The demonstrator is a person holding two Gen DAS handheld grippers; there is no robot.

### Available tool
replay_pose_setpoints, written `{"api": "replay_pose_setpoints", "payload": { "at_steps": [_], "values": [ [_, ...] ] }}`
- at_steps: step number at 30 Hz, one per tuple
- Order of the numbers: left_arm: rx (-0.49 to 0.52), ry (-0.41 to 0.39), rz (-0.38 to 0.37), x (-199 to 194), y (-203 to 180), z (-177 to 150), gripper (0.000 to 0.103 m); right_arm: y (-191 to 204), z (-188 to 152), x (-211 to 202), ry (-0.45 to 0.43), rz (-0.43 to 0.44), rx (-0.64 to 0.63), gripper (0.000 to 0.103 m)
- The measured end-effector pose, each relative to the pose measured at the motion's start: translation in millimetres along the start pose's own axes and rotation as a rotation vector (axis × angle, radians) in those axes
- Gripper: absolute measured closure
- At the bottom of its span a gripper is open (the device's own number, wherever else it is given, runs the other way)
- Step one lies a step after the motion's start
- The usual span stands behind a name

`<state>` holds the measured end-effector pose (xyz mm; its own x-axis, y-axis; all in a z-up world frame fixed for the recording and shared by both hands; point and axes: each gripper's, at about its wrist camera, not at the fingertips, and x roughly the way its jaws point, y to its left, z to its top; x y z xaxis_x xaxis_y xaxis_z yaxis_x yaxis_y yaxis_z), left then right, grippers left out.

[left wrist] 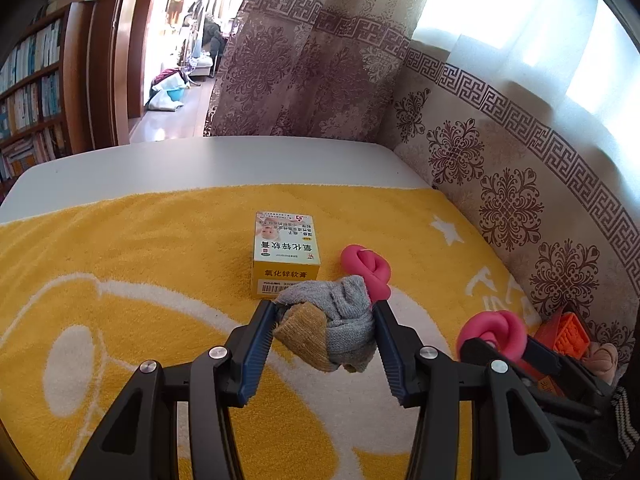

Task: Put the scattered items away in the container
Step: 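Grasp the grey sock with the left tool while right tool grasps the knotted pink curler, then carry the grey sock and pink curler into the red box and open both tools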

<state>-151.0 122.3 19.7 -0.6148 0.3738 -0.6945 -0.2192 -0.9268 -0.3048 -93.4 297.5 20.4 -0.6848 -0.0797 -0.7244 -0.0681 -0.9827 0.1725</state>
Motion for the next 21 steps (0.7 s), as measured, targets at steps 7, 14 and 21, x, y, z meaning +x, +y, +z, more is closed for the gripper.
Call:
{"api": "replay_pose_setpoints", "payload": {
  "at_steps": [7, 14, 21],
  "values": [
    [0.025, -0.003, -0.031, -5, -13, -2, 0.052, -40, 4, -55, -0.063, -0.051, 0.106, 0.024],
    [0.057, 0.005, -0.05, -6, -27, -6, 0.052, -94, 6, -121, -0.162, -0.144, 0.18, 0.024],
    [0.086, -0.001, -0.077, -14, -39, -7, 0.052, -137, 15, -140, -0.168, -0.245, 0.241, 0.024]
  ]
}}
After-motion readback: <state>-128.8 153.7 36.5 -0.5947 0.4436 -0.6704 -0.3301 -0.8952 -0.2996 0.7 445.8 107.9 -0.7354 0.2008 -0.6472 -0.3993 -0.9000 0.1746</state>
